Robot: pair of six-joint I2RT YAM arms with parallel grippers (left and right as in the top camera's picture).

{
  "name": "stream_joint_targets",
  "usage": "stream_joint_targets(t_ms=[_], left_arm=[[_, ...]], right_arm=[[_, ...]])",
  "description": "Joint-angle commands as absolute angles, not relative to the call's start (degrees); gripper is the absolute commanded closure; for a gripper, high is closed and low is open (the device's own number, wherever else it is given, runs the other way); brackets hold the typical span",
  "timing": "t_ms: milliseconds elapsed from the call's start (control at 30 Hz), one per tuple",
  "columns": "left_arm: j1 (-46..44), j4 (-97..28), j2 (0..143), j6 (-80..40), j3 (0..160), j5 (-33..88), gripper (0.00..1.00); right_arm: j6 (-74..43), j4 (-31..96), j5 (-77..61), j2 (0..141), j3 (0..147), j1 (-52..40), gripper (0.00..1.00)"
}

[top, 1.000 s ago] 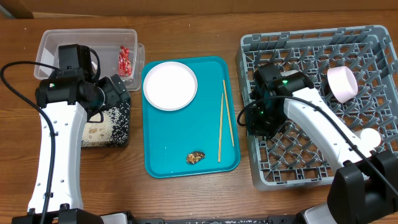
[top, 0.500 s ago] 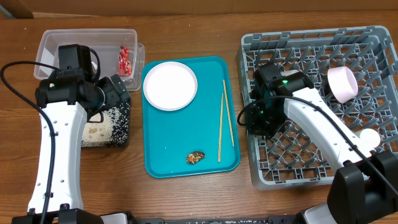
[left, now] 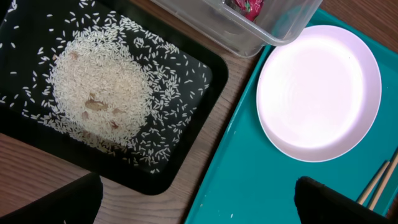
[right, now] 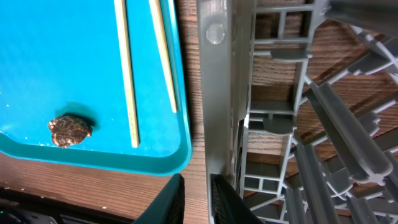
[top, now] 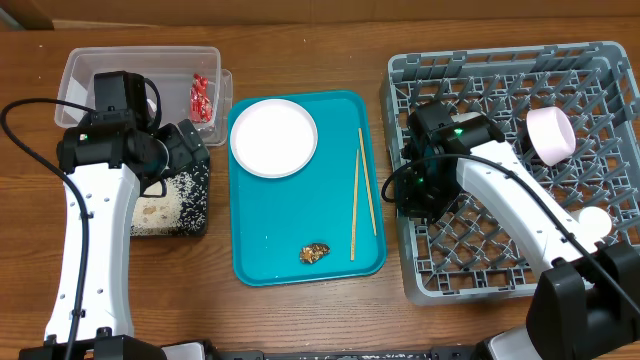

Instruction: Sort waste into correct bins and load items into the dishwasher

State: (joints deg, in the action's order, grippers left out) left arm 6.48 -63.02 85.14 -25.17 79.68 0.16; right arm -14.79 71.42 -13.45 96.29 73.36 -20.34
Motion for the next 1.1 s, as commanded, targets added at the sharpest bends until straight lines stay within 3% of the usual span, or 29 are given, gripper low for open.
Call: stream_joint_targets(t_ms=[0, 100, 233, 467, 767, 1067], left_arm=[[6.61, -62.98, 84.12, -25.76, 80.84, -0.6, 0.0], [6.61, -62.98, 84.12, -25.76, 80.84, -0.6, 0.0], [6.61, -62.98, 84.12, -25.76, 80.84, -0.6, 0.0], [6.61, -62.98, 84.12, -25.76, 80.84, -0.6, 0.0], [6.61, -62.98, 84.12, -25.76, 80.84, -0.6, 0.0], [6.61, -62.98, 84.12, -25.76, 80.84, -0.6, 0.0]], right_arm=[[-15.0, 71.2, -17.69, 96.44, 73.1, -20.95, 0.81], [-14.92, 71.81, -17.58, 96.44, 73.1, -20.93, 0.73], [-15.55, 75.16, -13.45, 96.42, 75.55, -20.93, 0.52], [-15.55, 78.26, -4.54, 96.36, 92.79, -20.95, 0.24], [-15.05, 53.98, -10.2, 99.29, 96.25, -21.82, 0.24], [-15.09, 44.34, -9.96, 113.73, 96.25, -28.49, 0.2]])
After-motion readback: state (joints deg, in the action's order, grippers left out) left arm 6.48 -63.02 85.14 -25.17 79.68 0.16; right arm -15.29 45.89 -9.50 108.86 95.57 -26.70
